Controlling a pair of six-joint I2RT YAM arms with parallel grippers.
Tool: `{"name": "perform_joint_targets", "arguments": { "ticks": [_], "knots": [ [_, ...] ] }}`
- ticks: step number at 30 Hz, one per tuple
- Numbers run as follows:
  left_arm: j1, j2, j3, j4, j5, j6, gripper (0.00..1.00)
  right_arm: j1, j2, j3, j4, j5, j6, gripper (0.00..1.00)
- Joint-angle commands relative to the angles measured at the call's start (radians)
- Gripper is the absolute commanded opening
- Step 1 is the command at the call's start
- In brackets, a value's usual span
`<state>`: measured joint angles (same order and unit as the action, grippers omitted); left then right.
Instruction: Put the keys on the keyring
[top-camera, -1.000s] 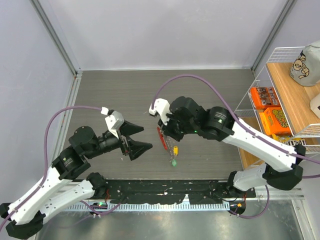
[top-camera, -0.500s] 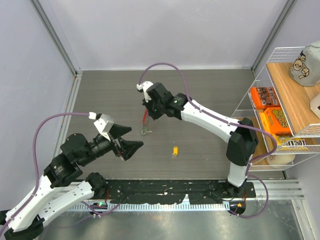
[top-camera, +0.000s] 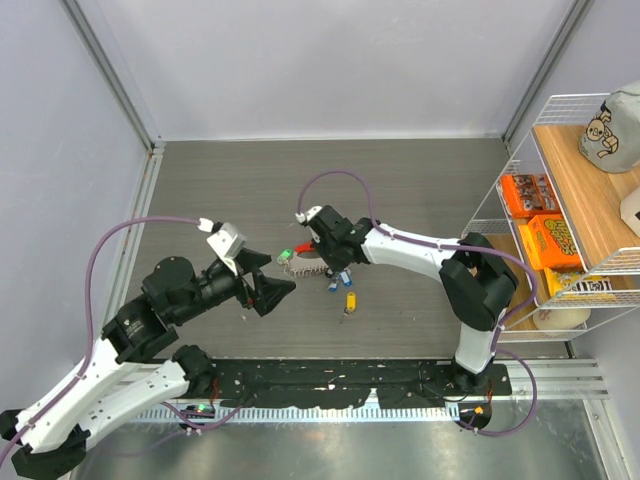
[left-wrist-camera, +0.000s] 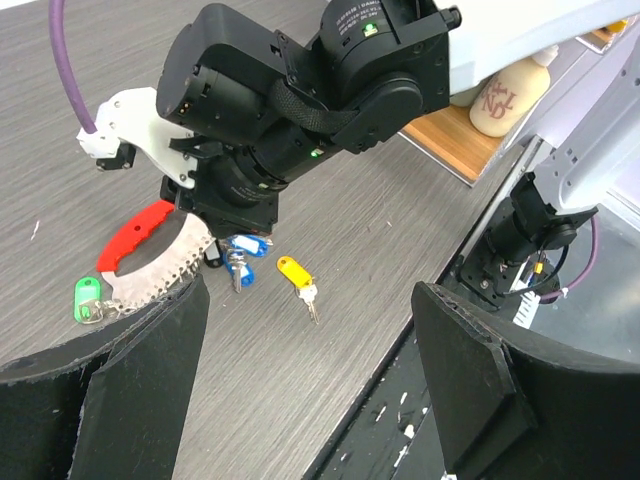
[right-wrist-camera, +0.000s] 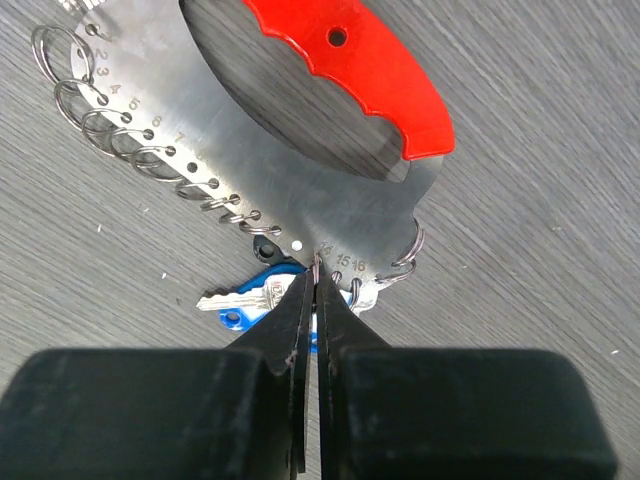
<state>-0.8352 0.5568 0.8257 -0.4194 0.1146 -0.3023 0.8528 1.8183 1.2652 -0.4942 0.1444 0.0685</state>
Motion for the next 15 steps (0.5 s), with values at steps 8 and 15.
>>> {"name": "perform_joint_targets", "arguments": {
  "ticks": [8,15],
  "knots": [
    [0.004,0.025,-0.005,0.060,0.042,-0.011,0.89,-0.003,0.119,0.135,-0.125,0.008,-0.125,0.06],
    [0.004,0.034,-0.014,0.064,0.069,-0.017,0.89,-0.004,0.202,0.210,-0.210,-0.098,-0.174,0.06]
  ]
}}
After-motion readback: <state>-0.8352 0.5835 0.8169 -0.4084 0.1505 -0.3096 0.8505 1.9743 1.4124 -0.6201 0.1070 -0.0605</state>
